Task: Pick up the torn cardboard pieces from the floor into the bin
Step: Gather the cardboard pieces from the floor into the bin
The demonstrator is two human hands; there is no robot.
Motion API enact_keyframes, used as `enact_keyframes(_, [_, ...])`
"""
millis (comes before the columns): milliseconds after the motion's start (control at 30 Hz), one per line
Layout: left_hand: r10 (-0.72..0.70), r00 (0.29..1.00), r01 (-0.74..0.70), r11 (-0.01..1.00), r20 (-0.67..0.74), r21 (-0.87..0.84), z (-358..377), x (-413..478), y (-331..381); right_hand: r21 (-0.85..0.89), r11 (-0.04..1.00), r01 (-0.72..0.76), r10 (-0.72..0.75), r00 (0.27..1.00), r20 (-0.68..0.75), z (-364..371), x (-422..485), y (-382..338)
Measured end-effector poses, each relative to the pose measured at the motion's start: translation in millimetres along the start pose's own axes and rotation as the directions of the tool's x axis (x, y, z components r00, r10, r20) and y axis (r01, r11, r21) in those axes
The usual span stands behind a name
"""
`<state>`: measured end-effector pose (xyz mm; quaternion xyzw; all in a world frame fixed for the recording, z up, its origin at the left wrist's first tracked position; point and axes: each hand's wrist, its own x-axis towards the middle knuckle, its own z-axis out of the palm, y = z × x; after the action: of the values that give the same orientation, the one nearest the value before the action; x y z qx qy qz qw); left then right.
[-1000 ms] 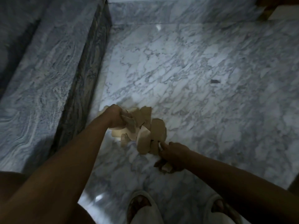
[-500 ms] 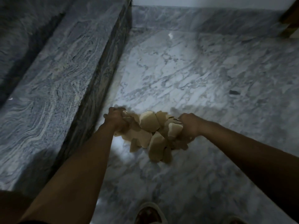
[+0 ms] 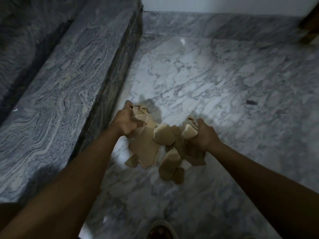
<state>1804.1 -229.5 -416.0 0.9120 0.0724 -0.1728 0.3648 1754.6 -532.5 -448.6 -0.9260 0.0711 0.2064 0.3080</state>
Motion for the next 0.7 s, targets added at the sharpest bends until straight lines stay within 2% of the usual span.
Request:
enact_keyframes(67, [0.052, 0.99, -0.056, 0.998, 0.128, 0.024, 4, -2, 15, -0.151, 0.982, 0.112, -0.136, 0.977, -0.161, -17, 3, 4])
enact_keyframes(100, [0.055, 0.975, -0.073, 0.994, 0.215, 0.076, 10, -3, 23, -0.274, 0.949, 0.153, -0.211, 0.957, -0.198, -21, 3, 8])
enact_keyframes(167, [-0.017, 0.943, -0.081, 0.957, 0.334, 0.278, 31, -5, 40, -0.476, 0.86, 0.184, -0.307, 0.932, -0.194, -20, 3, 18])
enact_keyframes(233, [-0.051, 0.933, -0.084, 0.931, 0.355, 0.356, 56, -11, 51, -0.557, 0.811, 0.178, -0.313, 0.937, -0.155, -9, -1, 35])
enact_keyframes(333, [-0.044, 0.937, -0.135, 0.871, 0.348, 0.472, 84, -10, 46, -0.552, 0.823, 0.136, -0.246, 0.961, -0.129, 9, -13, 61])
enact_keyframes(400, [-0.001, 0.958, -0.158, 0.833, 0.287, 0.531, 91, -9, 39, -0.505, 0.853, 0.129, -0.224, 0.966, -0.132, 14, -16, 71])
enact_keyframes(533, [0.084, 0.973, -0.171, 0.886, 0.213, 0.431, 91, -8, 34, -0.257, 0.964, 0.069, -0.117, 0.977, -0.177, -3, -5, 66])
enact_keyframes(600, [0.081, 0.976, -0.157, 0.905, 0.202, 0.396, 88, -8, 33, -0.175, 0.982, 0.072, -0.105, 0.977, -0.186, -19, -2, 56])
enact_keyframes(700, [0.009, 0.973, -0.103, 0.91, 0.229, 0.401, 86, -9, 35, -0.267, 0.953, 0.14, -0.174, 0.979, -0.107, -30, 0, 40])
